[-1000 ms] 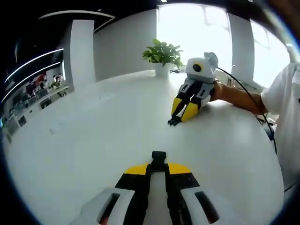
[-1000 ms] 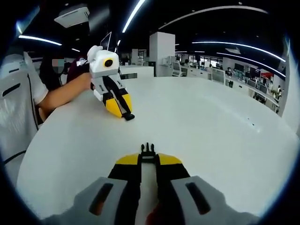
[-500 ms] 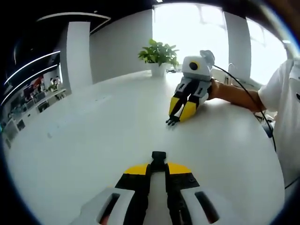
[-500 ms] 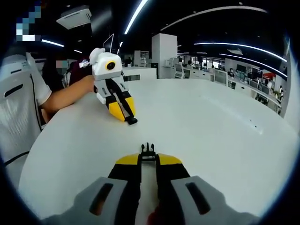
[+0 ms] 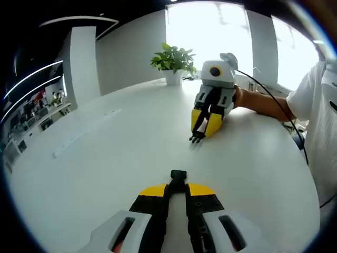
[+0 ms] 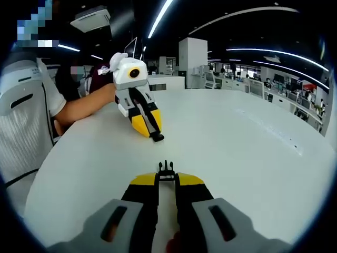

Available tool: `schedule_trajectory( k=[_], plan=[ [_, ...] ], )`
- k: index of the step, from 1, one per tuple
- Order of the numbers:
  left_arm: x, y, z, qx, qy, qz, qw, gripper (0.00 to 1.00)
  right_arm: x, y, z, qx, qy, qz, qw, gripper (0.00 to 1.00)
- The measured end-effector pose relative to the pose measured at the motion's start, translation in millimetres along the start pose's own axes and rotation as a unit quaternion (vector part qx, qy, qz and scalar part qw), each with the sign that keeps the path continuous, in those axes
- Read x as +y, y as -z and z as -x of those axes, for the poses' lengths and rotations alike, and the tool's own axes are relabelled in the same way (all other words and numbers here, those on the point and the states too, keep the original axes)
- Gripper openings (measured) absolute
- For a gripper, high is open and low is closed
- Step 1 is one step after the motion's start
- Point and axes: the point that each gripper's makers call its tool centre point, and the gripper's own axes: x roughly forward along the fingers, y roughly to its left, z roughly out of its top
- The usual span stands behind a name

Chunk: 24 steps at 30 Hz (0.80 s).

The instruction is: Snap the two parts of the plastic buckle together until the buckle closes and remains connected.

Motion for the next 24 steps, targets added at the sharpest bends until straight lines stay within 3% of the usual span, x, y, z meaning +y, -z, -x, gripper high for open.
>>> schedule_trajectory(
  k=[24],
  plan=[
    [-27.3, -5.9, -3.4, -0.009, 0.052, -0.033, 0.9981, 0.12, 21.2, -3.3, -7.8, 0.000, -0.045, 0.015, 0.9989, 0.12]
  ],
)
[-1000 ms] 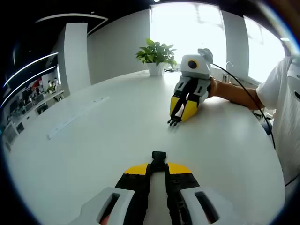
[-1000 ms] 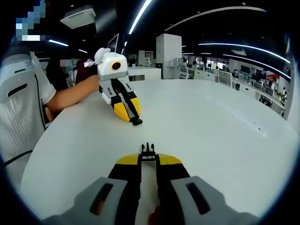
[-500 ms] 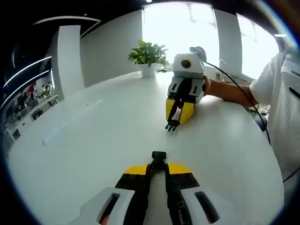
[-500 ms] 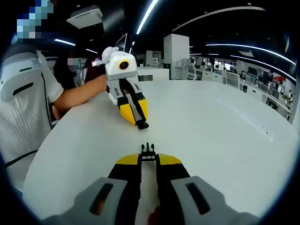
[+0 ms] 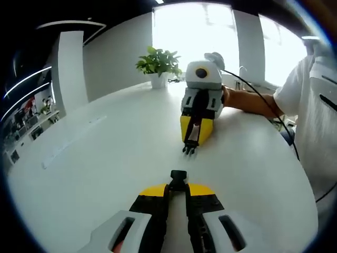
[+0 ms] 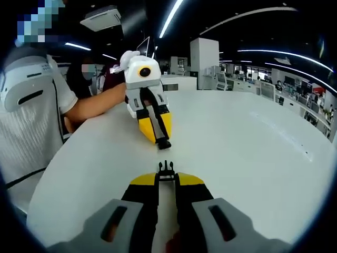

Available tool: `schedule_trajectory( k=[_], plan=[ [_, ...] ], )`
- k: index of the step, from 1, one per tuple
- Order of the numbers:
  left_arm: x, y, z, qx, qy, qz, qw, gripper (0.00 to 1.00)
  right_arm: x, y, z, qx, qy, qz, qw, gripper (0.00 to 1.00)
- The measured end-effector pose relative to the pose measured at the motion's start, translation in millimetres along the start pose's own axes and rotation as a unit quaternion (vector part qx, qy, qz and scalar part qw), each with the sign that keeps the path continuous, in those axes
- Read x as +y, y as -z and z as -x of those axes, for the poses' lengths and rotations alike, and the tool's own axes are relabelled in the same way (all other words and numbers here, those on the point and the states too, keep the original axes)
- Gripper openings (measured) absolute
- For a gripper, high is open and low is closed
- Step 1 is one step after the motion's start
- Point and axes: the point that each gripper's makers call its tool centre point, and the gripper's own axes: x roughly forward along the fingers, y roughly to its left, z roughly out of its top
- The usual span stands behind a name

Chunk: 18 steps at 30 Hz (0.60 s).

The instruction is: Snap the two parts of the plastic buckle together until the buckle closes and remains connected.

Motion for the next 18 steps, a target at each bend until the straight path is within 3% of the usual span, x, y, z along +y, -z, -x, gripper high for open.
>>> schedule_trajectory(
  k=[18],
  plan=[
    [-10.1, 0.7, -4.7, 0.005, 0.016, -0.013, 0.9998, 0.12, 5.9, -0.7, -3.4, -0.003, -0.012, 0.008, 0.9999, 0.12]
  ],
)
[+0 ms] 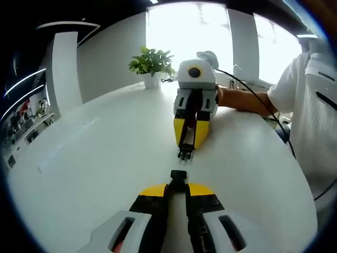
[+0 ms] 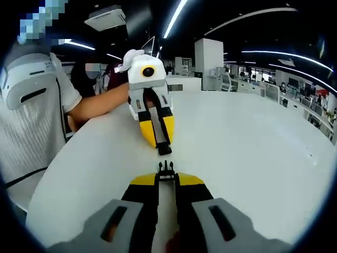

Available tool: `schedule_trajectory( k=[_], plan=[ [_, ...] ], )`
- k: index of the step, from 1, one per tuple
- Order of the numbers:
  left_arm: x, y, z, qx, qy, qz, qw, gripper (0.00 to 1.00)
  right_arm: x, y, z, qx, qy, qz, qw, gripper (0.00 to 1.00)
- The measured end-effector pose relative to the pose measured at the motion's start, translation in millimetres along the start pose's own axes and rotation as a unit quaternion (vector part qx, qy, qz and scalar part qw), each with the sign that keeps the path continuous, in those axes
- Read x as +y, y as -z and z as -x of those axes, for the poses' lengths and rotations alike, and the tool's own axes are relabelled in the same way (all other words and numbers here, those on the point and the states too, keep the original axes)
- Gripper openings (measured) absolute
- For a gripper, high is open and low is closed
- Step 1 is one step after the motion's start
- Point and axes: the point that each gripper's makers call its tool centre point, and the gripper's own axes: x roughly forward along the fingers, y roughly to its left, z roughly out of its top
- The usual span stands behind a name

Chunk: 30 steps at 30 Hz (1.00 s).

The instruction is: Snap the two parts of the plastic buckle together until the buckle closes and remains connected.

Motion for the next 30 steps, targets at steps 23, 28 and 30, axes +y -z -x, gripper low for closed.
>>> schedule_trajectory(
  k=[23, 28, 30],
  plan=[
    [-8.1, -1.2, -4.5, -0.002, 0.020, -0.010, 0.9998, 0.12, 7.5, -2.8, -5.3, -0.002, -0.012, 0.010, 0.9999, 0.12],
    [-10.7, -1.9, -5.8, -0.003, 0.025, -0.014, 0.9996, 0.12, 8.7, -3.1, -6.8, 0.000, -0.013, 0.015, 0.9998, 0.12],
    [-11.8, -2.2, -6.2, -0.004, 0.027, -0.014, 0.9995, 0.12, 9.5, -3.7, -6.8, -0.001, -0.014, 0.016, 0.9998, 0.12]
  ],
)
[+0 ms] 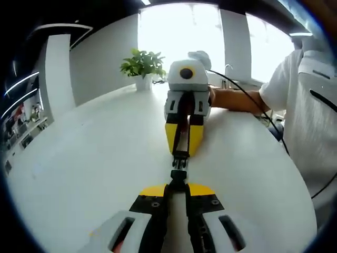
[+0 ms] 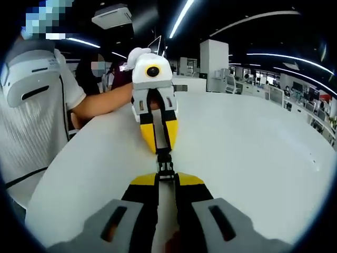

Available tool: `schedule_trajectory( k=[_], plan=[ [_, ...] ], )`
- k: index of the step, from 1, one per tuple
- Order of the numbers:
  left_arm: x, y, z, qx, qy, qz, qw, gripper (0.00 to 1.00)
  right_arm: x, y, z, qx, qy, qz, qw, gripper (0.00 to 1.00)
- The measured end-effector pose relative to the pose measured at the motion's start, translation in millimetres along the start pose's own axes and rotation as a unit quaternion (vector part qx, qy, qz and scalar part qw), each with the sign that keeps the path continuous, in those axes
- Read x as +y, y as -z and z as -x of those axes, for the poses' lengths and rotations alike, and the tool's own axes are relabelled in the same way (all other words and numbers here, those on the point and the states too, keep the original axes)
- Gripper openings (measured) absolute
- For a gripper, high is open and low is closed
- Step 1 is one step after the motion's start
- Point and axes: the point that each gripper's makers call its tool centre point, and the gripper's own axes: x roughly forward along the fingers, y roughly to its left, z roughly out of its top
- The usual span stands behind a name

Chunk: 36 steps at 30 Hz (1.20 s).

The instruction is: Snap the two parts of the plastic buckle together until the buckle closes and remains connected.

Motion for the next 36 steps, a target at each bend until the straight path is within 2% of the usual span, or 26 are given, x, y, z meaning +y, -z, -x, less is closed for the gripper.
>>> schedule_trajectory(
  k=[36],
  plan=[
    [-8.5, -2.0, -1.6, -0.009, 0.017, -0.002, 0.9998, 0.12, 10.1, 3.0, -5.8, 0.018, -0.009, 0.008, 0.9998, 0.12]
  ],
)
